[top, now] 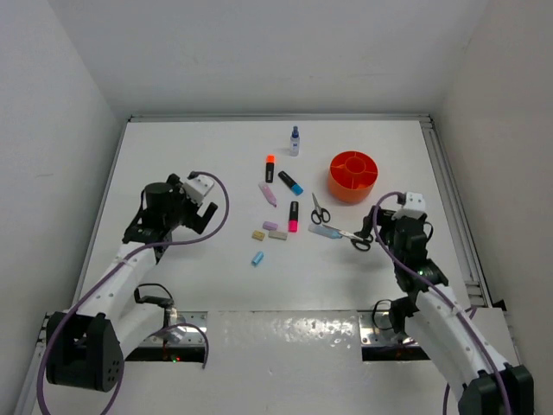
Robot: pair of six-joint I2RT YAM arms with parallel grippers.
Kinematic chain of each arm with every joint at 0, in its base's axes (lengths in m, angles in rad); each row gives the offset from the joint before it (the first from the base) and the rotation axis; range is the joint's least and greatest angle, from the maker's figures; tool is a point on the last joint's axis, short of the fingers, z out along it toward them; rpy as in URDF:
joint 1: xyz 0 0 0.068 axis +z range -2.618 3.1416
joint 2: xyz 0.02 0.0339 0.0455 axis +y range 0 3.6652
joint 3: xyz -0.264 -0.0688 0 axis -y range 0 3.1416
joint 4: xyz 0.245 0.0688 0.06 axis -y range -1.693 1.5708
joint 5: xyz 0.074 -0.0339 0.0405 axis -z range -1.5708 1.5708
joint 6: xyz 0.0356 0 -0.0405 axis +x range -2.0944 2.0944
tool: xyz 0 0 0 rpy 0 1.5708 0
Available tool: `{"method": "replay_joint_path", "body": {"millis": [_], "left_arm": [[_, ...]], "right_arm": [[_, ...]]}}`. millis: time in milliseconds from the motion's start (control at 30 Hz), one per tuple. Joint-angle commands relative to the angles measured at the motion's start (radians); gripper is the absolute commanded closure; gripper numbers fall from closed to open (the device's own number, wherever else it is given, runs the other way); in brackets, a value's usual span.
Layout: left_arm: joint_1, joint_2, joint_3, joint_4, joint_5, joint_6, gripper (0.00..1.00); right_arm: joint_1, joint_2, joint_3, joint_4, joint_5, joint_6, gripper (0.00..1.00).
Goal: Sort the stationery into containers
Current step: Pick up the pen from the center of the board.
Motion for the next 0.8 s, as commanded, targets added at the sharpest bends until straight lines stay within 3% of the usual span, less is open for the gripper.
{"method": "replay_joint_path", "body": {"millis": [0, 133, 300, 367, 433, 567, 633, 767], "left_arm": [[-0.014, 0.000, 0.067, -0.005, 0.042, -0.027, 0.00], [-0.009, -0.008, 0.120, -0.018, 0.172, 0.042, 0.00], [-0.037, 0.056, 0.256, -0.253, 0.481, 0.317, 0.00], [-0.114, 0.119, 0.290, -0.285, 0.443, 0.297, 0.07], [-0.196, 0.183, 0.319, -0.312, 0.385, 0.288, 0.24], [-0.372, 0.297, 0.409, -0.317, 0.205, 0.259, 0.43], [-0.466, 0.404, 0.495, -0.321, 0.183, 0.246, 0.51], [-0.569, 0.591, 0.627, -0.270, 0.226, 0.219, 0.52]], "right_arm": [[0.005, 0.100, 0.157, -0.160, -0.260, -0.129, 0.01], [0.051, 0.273, 0.313, -0.312, -0.318, -0.219, 0.01], [0.134, 0.450, 0.465, -0.423, -0.142, -0.213, 0.01], [0.157, 0.473, 0.482, -0.426, -0.093, -0.209, 0.01], [0.169, 0.473, 0.487, -0.429, -0.079, -0.189, 0.01], [0.163, 0.427, 0.467, -0.420, -0.088, -0.091, 0.01], [0.146, 0.387, 0.463, -0.410, -0.097, -0.006, 0.10], [0.068, 0.349, 0.470, -0.409, -0.119, 0.126, 0.34]]}}
